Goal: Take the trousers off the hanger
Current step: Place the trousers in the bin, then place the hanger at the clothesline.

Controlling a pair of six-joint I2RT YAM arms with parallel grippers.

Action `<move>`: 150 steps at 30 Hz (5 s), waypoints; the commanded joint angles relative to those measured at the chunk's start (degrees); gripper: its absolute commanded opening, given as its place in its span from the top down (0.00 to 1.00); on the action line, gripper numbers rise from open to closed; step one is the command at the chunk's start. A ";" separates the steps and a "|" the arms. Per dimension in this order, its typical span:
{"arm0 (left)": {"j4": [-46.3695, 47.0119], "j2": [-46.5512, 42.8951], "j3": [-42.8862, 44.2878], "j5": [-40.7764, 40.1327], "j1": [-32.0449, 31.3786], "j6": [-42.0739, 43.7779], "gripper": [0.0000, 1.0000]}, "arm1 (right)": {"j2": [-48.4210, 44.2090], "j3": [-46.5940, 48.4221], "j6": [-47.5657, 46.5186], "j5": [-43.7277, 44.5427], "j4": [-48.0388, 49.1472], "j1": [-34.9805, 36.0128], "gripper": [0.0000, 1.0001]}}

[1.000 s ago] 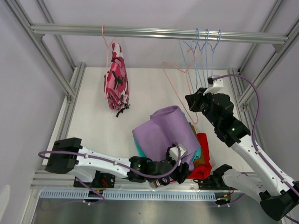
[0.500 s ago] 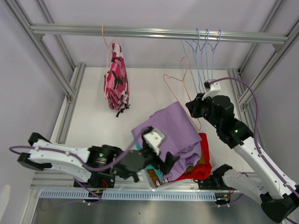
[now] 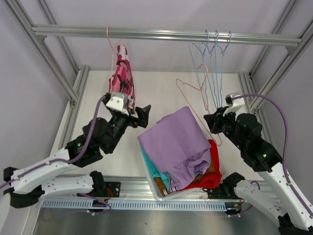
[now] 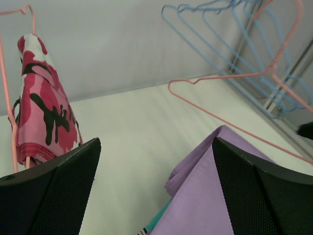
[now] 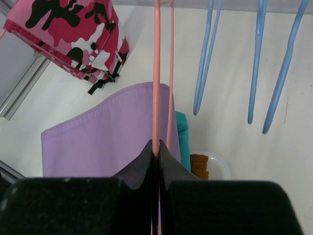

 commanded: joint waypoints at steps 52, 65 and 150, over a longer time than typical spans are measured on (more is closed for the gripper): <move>2.83 -3.31 -6.59 7.23 15.03 -1.82 0.01 | -9.58 -7.56 -0.57 8.52 0.05 3.04 1.00; 2.57 -3.14 -6.41 6.88 15.12 -1.74 0.01 | -8.61 -7.47 -0.48 7.90 -0.03 3.13 1.00; 0.46 -4.72 -5.62 11.80 24.26 -5.16 0.00 | 23.22 12.57 -2.51 5.62 12.97 -4.87 0.35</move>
